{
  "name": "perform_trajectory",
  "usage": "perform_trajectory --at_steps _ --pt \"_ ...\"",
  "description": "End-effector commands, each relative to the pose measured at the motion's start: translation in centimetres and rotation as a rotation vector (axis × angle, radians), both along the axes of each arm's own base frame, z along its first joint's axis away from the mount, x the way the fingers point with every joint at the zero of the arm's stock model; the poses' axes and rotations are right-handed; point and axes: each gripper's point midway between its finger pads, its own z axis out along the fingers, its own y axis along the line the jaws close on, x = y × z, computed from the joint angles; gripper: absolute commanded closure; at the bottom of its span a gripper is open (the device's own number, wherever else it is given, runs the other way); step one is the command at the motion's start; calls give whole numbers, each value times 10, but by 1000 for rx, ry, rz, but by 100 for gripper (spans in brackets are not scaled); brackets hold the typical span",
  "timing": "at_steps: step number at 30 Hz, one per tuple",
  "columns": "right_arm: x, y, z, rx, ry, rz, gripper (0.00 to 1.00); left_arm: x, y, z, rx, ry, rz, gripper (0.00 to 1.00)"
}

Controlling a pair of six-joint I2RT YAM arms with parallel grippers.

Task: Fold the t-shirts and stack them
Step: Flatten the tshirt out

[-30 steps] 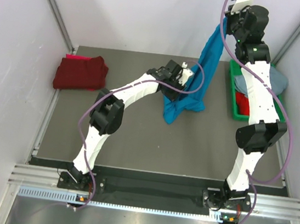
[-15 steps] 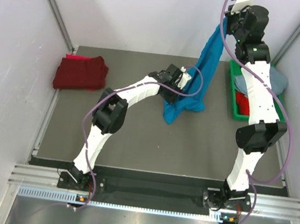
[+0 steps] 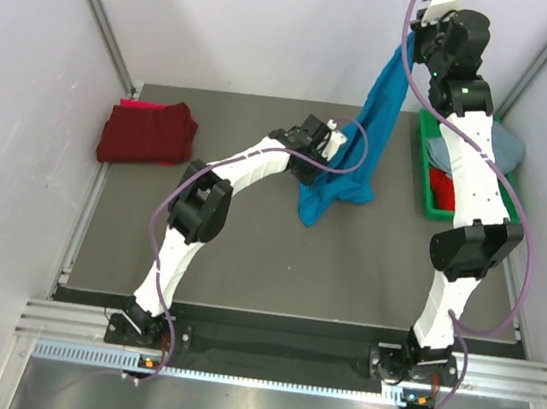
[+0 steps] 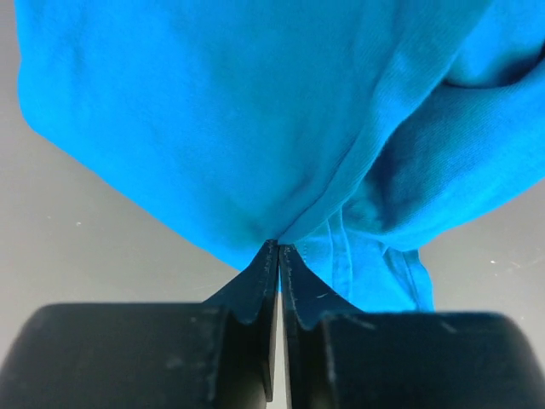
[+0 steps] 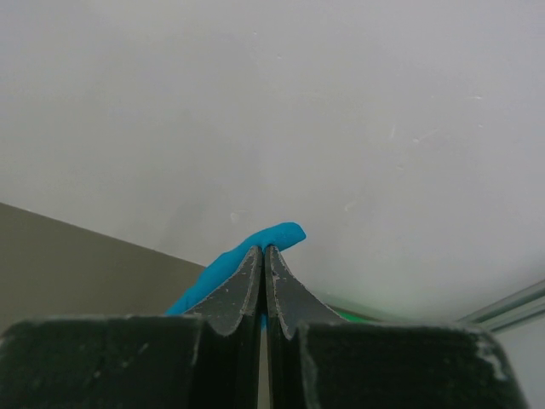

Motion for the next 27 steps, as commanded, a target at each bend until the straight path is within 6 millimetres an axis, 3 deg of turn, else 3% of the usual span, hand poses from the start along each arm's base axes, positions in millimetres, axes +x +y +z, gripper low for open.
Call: perform_trajectory --at_steps 1,7,10,16,20,25,27 --pt "-6 2 40 21 -111 -2 100 14 -2 28 -35 -65 8 96" --pt "-7 1 43 20 -117 -5 100 18 3 41 -36 -90 11 100" --pt "-10 -1 47 16 -127 -10 100 23 17 61 -29 -131 31 100" --pt "-23 -2 59 18 -146 -4 100 36 76 143 -5 -293 109 100" --pt "-33 -5 54 13 -119 -7 100 38 110 192 11 -385 140 100" --pt "-61 -8 67 23 -128 7 100 23 124 251 3 -473 112 100" --pt "-78 -11 81 34 -150 10 100 12 128 260 -3 -462 106 100"
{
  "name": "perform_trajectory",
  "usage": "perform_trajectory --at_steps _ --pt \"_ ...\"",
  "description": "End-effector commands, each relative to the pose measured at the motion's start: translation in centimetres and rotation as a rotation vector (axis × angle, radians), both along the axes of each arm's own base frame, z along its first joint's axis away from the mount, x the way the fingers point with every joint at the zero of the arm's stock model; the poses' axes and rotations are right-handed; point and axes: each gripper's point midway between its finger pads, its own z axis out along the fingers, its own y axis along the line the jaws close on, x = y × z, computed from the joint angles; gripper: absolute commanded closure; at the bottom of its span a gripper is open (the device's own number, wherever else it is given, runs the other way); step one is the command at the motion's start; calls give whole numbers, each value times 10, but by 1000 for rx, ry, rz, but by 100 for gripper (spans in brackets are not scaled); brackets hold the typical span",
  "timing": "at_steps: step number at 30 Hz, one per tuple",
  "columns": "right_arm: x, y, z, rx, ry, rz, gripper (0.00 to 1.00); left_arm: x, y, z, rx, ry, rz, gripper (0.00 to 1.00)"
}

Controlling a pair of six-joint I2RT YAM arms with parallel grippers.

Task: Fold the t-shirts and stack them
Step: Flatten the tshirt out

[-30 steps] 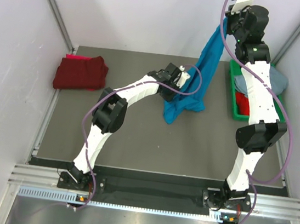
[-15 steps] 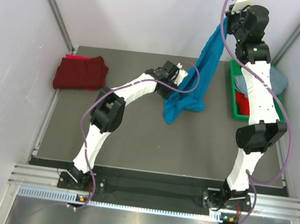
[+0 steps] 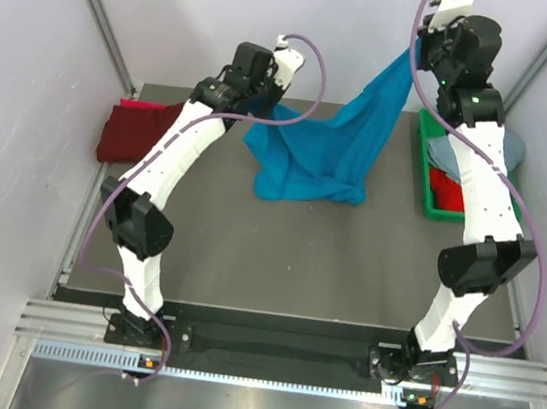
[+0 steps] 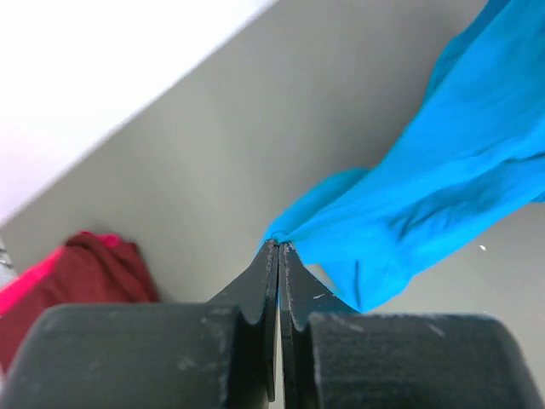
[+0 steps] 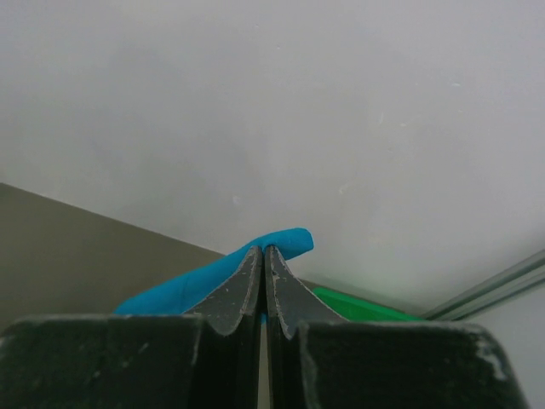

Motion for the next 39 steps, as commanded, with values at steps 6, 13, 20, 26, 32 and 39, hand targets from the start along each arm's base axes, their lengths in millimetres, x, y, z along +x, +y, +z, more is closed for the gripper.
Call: perform_trajectory --at_steps 6,13,20,26,32,39 --pt "-102 -4 105 75 -209 76 100 -66 18 69 29 -85 -109 100" --pt "-200 -11 132 121 -261 156 100 -138 42 137 22 -242 -238 100" --pt "-318 -27 157 199 -375 211 100 -199 76 204 21 -452 -270 100" --pt "-379 -55 177 209 -492 135 100 -218 102 241 12 -628 -201 100" --pt "-349 -55 163 160 -422 109 100 -199 104 227 86 -610 -175 98" --pt "-231 -39 62 97 -198 107 100 -154 77 85 226 -290 -294 99"
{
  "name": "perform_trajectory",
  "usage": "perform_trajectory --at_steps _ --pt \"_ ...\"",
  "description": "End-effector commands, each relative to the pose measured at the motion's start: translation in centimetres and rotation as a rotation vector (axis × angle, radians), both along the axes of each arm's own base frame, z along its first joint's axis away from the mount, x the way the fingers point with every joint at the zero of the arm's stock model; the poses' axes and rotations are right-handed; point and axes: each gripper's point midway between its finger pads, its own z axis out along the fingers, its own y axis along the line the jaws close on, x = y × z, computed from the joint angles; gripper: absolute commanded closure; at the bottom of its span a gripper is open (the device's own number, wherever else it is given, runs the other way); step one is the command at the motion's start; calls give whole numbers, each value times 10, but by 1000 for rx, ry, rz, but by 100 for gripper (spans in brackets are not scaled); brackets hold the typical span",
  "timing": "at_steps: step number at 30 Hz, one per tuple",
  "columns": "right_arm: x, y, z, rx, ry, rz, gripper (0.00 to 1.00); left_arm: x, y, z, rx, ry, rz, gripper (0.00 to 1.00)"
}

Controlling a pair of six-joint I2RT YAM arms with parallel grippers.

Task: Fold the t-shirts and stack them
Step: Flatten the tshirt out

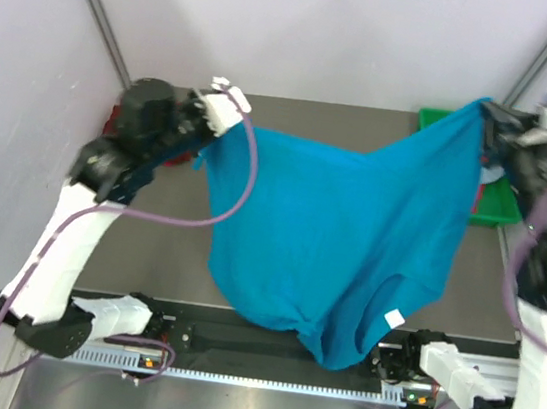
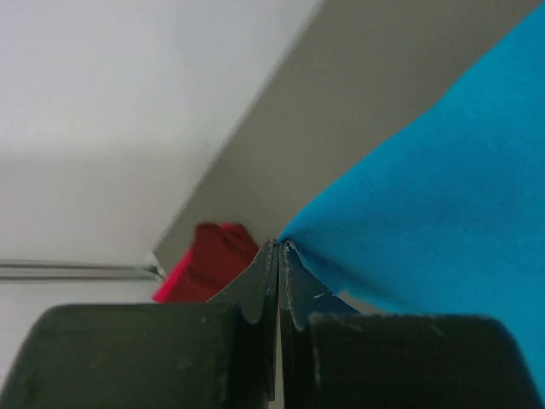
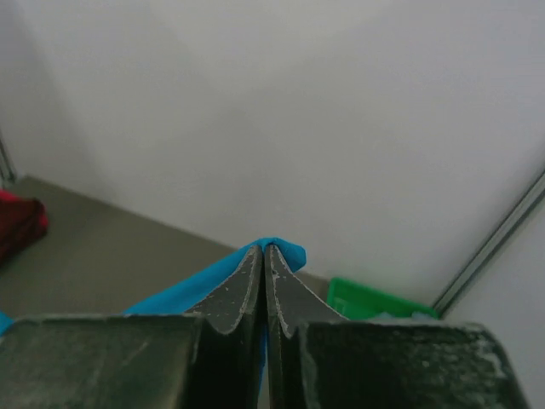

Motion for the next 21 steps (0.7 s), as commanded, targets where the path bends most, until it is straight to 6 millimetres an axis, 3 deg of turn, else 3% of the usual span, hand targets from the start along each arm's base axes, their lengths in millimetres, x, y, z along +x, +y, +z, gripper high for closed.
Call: perform_trajectory --at_steps 1,4,5,6,7,8,9,10,11,12,13,14,15,16,17,18,21 --pt "84 7 -68 -78 158 -12 100 33 -5 -72 131 114 -15 100" --pt "141 17 -119 -117 267 10 100 70 4 -125 179 135 -1 100" --pt "170 21 -148 -128 332 17 100 80 8 -137 196 146 -2 100" --pt "186 23 -146 -130 320 19 100 104 8 -160 204 181 11 100" --pt "202 26 -155 -138 337 22 100 120 19 -171 201 206 40 100" --pt "234 29 -190 -154 413 24 100 133 22 -181 193 237 55 100" --pt "250 30 -201 -163 433 23 100 160 23 -199 196 282 78 100" --pt "266 32 -194 -165 415 22 100 176 31 -209 195 307 114 100" --pt "294 35 -232 -180 489 23 100 197 33 -194 183 280 147 100" --pt "307 36 -244 -190 510 21 100 215 35 -229 202 347 164 100" --pt "322 37 -231 -186 480 13 100 228 37 -234 206 347 192 100" --pt "344 37 -269 -194 544 5 100 238 39 -240 206 356 220 100" --pt "353 38 -279 -194 570 1 100 256 36 -251 211 361 226 100" --pt "365 39 -263 -183 532 -4 100 264 36 -255 217 358 239 100" --pt "379 39 -291 -185 577 -9 100 271 37 -260 208 364 258 100" --pt "386 42 -286 -179 562 -9 100 282 36 -268 205 367 265 100" --pt "397 48 -307 -185 577 -15 100 297 42 -279 215 366 324 100"
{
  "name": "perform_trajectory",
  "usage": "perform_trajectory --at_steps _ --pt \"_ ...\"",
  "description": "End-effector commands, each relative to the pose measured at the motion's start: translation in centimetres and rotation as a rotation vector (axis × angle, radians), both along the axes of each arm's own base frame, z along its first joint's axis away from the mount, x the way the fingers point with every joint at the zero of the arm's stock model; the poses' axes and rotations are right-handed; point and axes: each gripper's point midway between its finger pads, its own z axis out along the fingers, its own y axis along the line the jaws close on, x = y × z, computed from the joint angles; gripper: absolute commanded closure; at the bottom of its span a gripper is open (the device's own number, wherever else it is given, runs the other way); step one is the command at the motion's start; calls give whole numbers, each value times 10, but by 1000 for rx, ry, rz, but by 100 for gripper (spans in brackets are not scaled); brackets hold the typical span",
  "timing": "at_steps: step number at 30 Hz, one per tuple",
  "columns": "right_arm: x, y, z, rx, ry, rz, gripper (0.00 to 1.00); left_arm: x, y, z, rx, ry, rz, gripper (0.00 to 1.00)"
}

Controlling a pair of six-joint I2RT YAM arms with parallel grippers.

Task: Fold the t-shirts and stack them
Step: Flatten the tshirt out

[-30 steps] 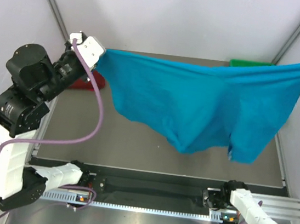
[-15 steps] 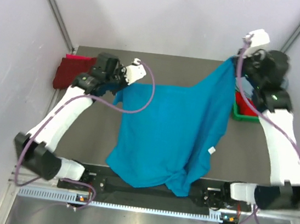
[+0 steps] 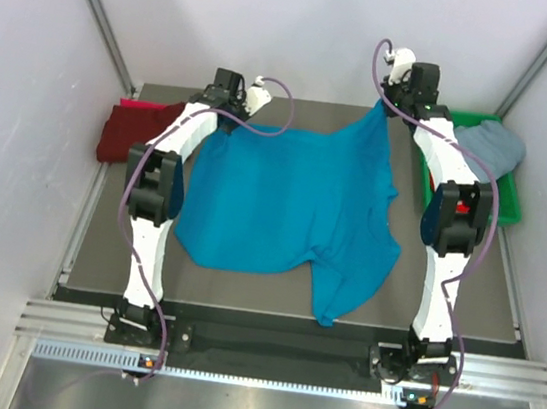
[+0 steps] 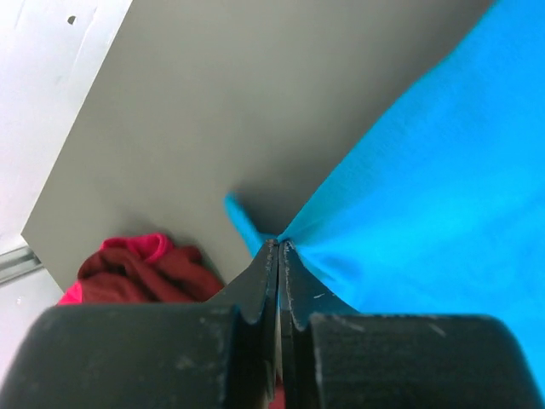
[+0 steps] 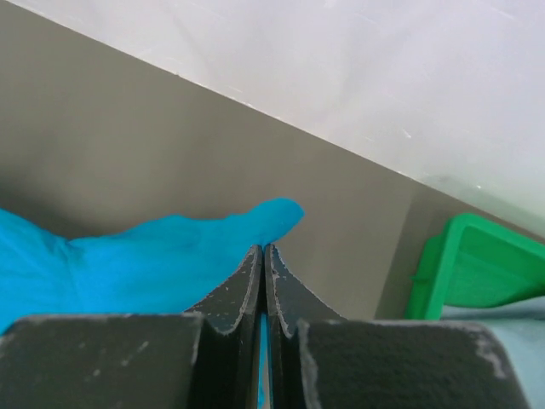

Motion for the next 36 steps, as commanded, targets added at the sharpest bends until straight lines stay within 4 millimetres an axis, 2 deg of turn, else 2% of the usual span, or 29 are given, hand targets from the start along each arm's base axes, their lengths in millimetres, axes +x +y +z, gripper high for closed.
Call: perform_trajectory --at_steps 1,5,7,8,9,10,14,16,17,19,20,21,23,24,26,27,30,31,32,33,34,35,36 --pt "17 1 45 3 -134 -12 100 26 6 31 4 -118 80 98" --pt "21 1 36 5 -130 -47 100 31 17 29 10 -155 170 68" --pt "21 4 36 13 -130 -42 100 34 25 47 -16 -217 209 51" --pt "22 6 36 13 -131 -39 100 31 26 43 -30 -219 228 45" --pt "23 7 37 11 -138 -36 100 34 29 57 -46 -264 238 38" --pt "24 4 37 8 -139 -45 100 34 33 60 -47 -276 249 37" --pt "26 8 38 11 -146 -43 100 31 50 43 -17 -219 316 37" --pt "24 12 37 7 -139 -35 100 16 48 33 -52 -129 334 37" --pt "21 14 37 3 -136 -29 100 8 35 40 -112 -94 289 37" --pt "18 15 26 -18 -112 -30 100 -10 15 49 -210 -32 252 36" --pt "17 13 21 -28 -103 -35 100 -32 0 54 -267 32 201 37" --pt "18 11 16 -35 -97 -41 100 -47 -25 56 -341 88 118 37" --pt "22 10 7 -37 -86 -46 100 -80 -47 50 -371 189 40 38" --pt "25 10 10 -33 -97 -50 100 -96 -67 47 -386 235 -24 38" --pt "32 9 0 -28 -92 -71 100 -113 -77 31 -390 305 -55 40" --pt "36 9 4 -27 -106 -77 100 -122 -86 25 -419 357 -76 41" --pt "43 9 -11 -41 -100 -95 100 -132 -90 1 -445 478 -32 43" --pt "46 9 -18 -47 -98 -105 100 -134 -95 5 -469 511 -51 44" --pt "47 10 -18 -46 -104 -110 100 -139 -97 -10 -473 575 -43 45" --pt "50 9 -18 -46 -111 -116 100 -152 -96 -16 -469 653 -22 46" --pt "54 11 -21 -42 -121 -117 100 -153 -101 -14 -500 686 -14 46" --pt "57 7 -20 -43 -129 -142 100 -158 -102 -26 -511 743 8 47" --pt "61 8 -10 -37 -158 -147 100 -162 -102 -28 -527 778 24 47"
